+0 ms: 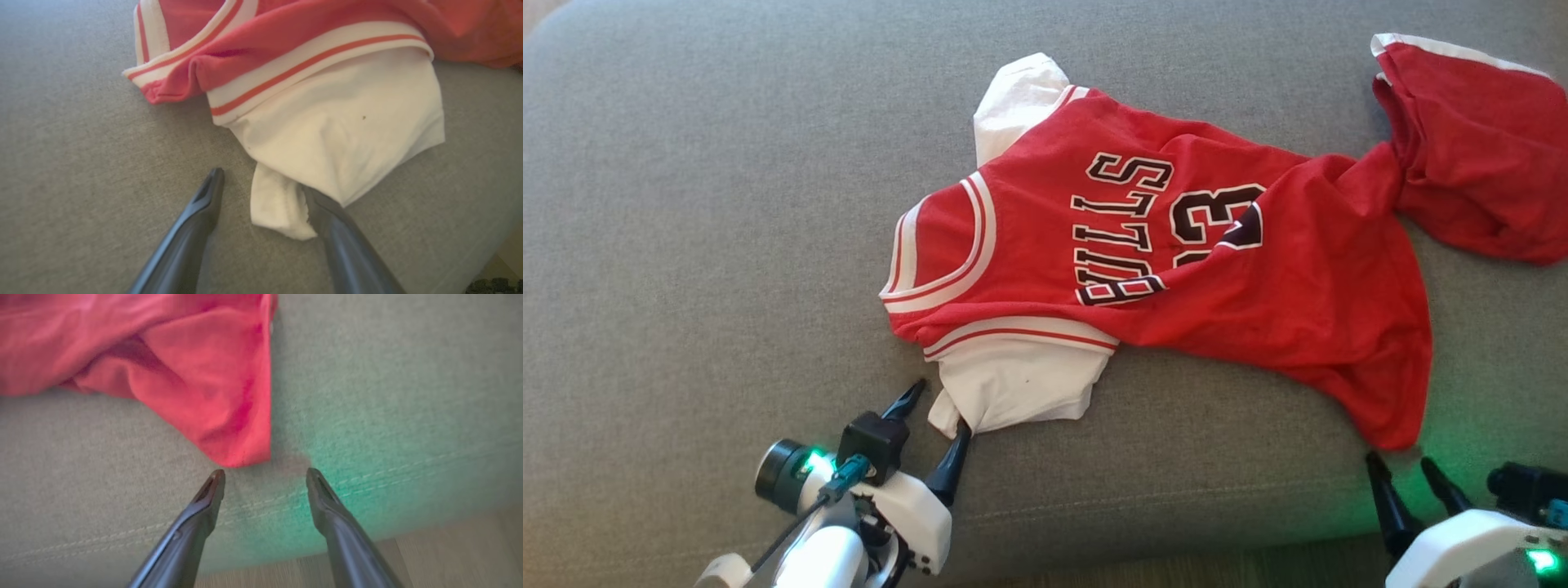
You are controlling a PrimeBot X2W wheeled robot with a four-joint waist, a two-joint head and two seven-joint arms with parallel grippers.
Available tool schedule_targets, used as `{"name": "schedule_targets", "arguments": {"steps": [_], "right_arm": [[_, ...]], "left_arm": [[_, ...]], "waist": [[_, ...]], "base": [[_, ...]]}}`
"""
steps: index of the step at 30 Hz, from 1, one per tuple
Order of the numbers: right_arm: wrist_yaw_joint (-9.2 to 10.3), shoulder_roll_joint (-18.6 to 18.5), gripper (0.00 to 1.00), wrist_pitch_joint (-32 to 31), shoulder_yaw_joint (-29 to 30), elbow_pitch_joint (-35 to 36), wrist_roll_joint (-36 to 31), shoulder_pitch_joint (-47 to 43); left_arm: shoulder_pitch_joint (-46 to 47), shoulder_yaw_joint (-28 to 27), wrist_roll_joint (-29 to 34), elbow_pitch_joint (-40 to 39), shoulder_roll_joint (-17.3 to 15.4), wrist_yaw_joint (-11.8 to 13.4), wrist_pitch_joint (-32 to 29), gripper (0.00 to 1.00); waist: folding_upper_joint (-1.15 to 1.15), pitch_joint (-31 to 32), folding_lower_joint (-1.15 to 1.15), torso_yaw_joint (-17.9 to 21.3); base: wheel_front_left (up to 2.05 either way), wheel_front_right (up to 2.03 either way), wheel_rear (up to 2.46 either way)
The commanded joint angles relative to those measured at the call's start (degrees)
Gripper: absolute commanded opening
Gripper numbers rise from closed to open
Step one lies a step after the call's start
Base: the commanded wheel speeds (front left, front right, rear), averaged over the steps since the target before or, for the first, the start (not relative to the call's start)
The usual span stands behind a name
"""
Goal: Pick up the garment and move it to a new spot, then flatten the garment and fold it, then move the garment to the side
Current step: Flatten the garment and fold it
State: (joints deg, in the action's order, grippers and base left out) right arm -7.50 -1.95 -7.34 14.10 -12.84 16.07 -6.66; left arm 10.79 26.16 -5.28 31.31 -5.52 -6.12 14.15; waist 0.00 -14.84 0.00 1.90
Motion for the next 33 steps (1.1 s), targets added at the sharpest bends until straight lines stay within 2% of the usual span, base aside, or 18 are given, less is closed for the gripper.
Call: {"name": "schedule_targets", "arguments": {"steps": [1, 4, 5, 6, 7, 8, 9, 16, 24, 33], "right_arm": [[0.01, -0.93, 1.0, 1.83, -1.18, 1.36, 0.33, 1.06], [0.01, -0.93, 1.0, 3.36, -1.83, 0.77, 0.54, 1.51], [0.01, -0.93, 0.98, 3.71, -1.9, 0.68, 0.47, 1.63], [0.01, -0.93, 0.75, 3.99, -1.95, 0.59, 0.47, 1.75], [0.01, -0.93, 0.45, 4.2, -1.98, 0.48, 0.48, 1.84], [0.01, -0.93, 0.18, 4.01, -2.29, 0.31, 0.36, 1.88], [0.01, -0.93, 0.0, 3.74, -2.75, 0.14, 0.79, 1.92], [0.01, -0.93, 0.0, 3.86, -3.39, 1.08, 0.81, 2.07], [0.01, -0.93, 0.0, 3.75, -1.03, 5.34, 1.09, 0.26], [0.01, -0.93, 0.0, 7.34, 1.68, 9.57, 1.76, 0.48]], "left_arm": [[-0.57, -0.25, -0.35, 0.46, -0.49, -0.33, -1.34, 1.0], [-1.18, 0.02, -0.47, -0.49, -0.73, -0.13, -1.63, 0.98], [-1.34, 0.15, -0.5, -0.88, -0.84, -0.12, -1.7, 0.53], [-1.49, 0.24, -0.57, -1.23, -0.95, -0.13, -1.77, 0.31], [-1.62, 0.33, -0.58, -1.55, -1.08, -0.09, -1.79, 0.0], [-1.75, 0.41, -0.61, -1.86, -1.19, -0.04, -1.79, 0.0], [-1.89, 0.41, -0.71, -2.16, -1.28, 0.03, -1.79, 0.0], [-3.04, 0.67, -1.8, -4.74, -2.2, -0.11, -2.1, 0.0], [-5.09, -0.65, -3.89, -11.0, -3.48, 0.55, -1.72, 0.0], [-7.93, -7.1, -17.11, -22.47, -2.08, -0.38, -1.73, 0.0]], "waist": [[0.0, -0.17, 0.0, 0.07], [0.0, -0.31, 0.0, 0.06], [0.0, -0.35, 0.0, 0.06], [0.0, -0.37, 0.0, 0.05], [0.0, -0.36, 0.0, 0.03], [0.0, -0.39, 0.0, 0.01], [0.0, -0.42, 0.0, -0.01], [0.0, -0.32, 0.0, -0.12], [0.0, -0.63, 0.0, 0.14], [0.0, -1.95, 0.0, 0.62]], "base": [[0.0, 0.0, 0.0], [0.0, 0.0, 0.0], [0.0, 0.0, 0.0], [0.0, 0.0, 0.0], [0.0, 0.0, 0.0], [0.0, 0.0, 0.0], [0.0, 0.0, 0.0], [0.0, 0.0, 0.0], [0.0, 0.0, 0.0], [0.0, 0.0, 0.0]]}}
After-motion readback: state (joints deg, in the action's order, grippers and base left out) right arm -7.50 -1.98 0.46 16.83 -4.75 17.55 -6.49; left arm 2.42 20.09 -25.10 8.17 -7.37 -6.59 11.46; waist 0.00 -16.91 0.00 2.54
